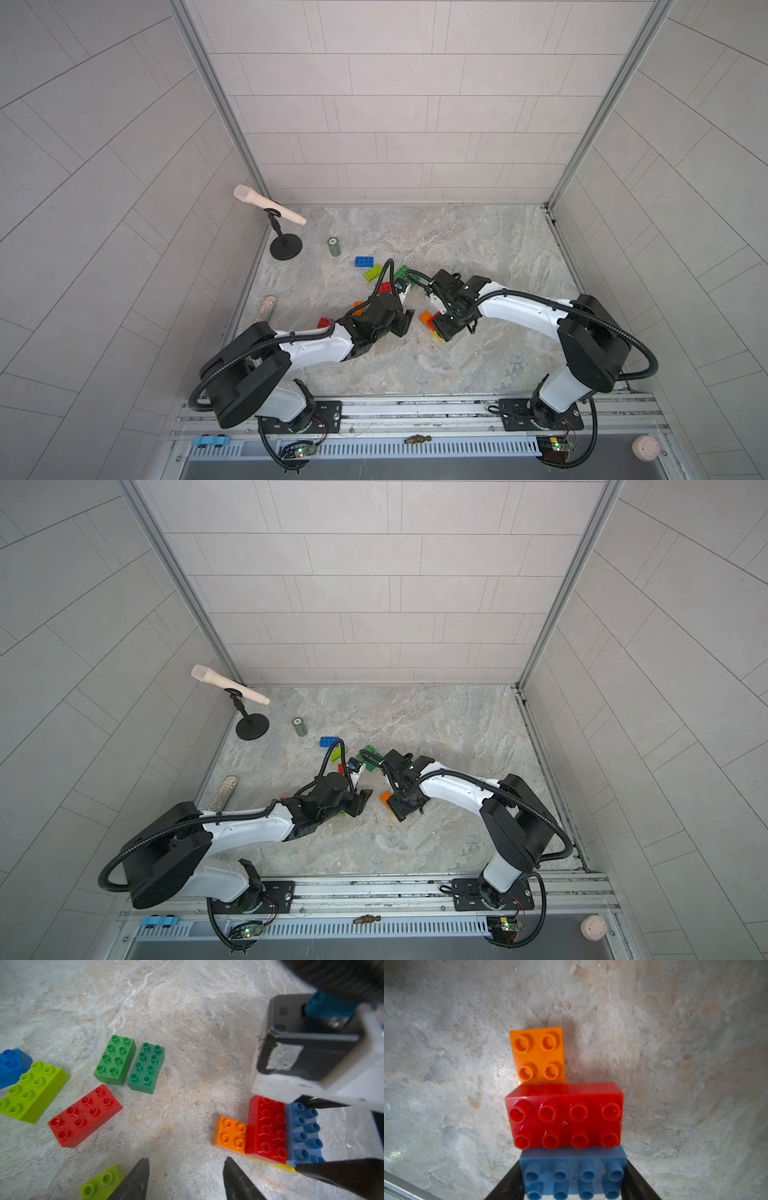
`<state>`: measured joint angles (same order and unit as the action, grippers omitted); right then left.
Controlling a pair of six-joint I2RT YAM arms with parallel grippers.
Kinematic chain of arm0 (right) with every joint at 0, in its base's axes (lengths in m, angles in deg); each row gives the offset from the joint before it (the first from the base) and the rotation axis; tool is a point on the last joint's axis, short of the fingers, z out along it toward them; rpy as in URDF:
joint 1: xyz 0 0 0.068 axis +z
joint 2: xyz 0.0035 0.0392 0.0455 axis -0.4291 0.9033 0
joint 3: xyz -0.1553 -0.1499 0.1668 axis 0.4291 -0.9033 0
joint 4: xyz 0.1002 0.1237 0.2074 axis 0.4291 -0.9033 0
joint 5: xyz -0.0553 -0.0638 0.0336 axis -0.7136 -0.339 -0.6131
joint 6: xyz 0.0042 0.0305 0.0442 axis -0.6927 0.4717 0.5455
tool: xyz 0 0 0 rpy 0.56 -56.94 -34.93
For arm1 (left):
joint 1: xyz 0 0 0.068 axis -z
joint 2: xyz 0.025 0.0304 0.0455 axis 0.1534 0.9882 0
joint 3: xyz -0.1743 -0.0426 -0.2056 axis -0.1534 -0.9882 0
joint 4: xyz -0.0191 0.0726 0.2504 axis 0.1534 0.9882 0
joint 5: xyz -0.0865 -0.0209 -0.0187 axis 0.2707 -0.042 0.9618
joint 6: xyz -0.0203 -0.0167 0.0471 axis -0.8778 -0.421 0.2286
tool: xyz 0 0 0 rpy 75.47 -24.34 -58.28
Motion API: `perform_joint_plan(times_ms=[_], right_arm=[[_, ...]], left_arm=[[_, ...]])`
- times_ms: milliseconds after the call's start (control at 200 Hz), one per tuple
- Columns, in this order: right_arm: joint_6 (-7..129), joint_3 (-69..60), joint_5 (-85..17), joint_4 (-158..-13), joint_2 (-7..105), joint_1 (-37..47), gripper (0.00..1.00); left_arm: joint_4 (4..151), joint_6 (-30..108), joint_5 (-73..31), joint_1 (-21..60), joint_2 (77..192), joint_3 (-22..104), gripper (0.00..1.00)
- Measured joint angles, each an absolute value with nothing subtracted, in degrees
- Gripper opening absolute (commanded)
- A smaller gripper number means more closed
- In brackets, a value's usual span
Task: Assemble a rectangle with lego
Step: Assemble the lego brick with the lego brick.
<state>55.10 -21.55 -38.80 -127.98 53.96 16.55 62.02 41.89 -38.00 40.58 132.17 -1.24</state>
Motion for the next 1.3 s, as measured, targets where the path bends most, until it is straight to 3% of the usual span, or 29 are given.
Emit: perform_joint_plan(times_ms=[966,1301], right_arm=[[55.5,-18.4,-41.4,-130.9,57.6,18.4,0.00],[57.0,-17.7,-42.6,-131.6,59.8,18.4,0.00]], left_arm=[[62.9,42.7,-37.8,40.0,132.3,-1.2,0.62],[62.9,43.1,-37.8,39.4,132.1,-1.2,0.62]])
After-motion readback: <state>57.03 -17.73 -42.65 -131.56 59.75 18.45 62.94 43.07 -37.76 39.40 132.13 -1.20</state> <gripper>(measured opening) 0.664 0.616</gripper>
